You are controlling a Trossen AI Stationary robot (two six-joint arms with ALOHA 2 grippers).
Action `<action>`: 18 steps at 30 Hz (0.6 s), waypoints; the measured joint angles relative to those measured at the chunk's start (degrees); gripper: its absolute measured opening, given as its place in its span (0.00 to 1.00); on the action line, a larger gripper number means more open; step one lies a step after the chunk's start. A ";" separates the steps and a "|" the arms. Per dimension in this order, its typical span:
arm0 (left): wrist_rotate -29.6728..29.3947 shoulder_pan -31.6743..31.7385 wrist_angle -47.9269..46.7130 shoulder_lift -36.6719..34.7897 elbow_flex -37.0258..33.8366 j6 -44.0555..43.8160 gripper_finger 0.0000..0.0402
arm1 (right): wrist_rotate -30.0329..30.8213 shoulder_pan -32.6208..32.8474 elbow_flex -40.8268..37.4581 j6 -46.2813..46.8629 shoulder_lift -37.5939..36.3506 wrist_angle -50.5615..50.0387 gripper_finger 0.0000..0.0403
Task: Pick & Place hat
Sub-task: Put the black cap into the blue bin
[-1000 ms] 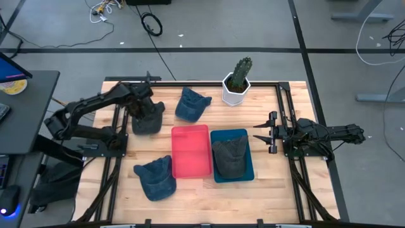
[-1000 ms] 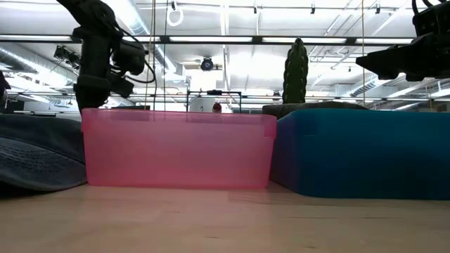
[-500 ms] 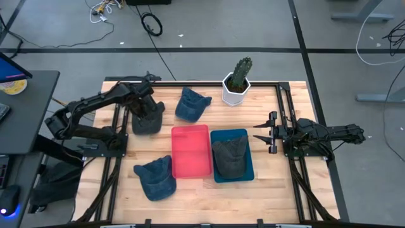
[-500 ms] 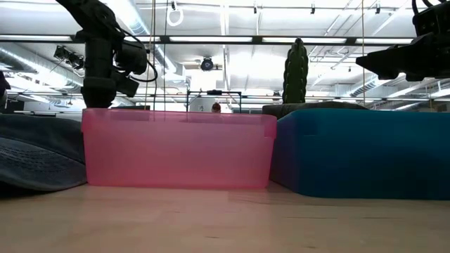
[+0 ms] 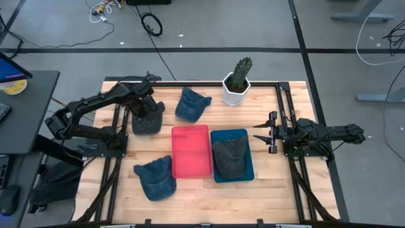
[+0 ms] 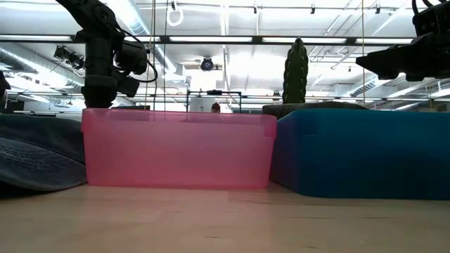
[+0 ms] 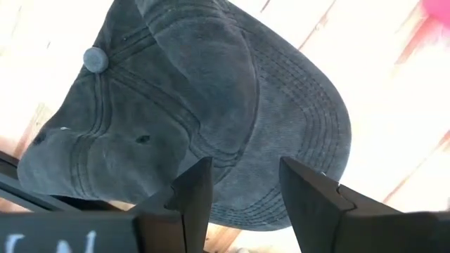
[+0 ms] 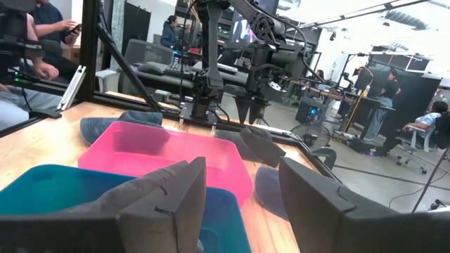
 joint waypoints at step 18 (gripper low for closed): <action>0.00 0.00 2.30 3.58 -0.07 -0.65 0.42 | 0.00 0.02 0.00 -0.01 0.00 0.00 0.46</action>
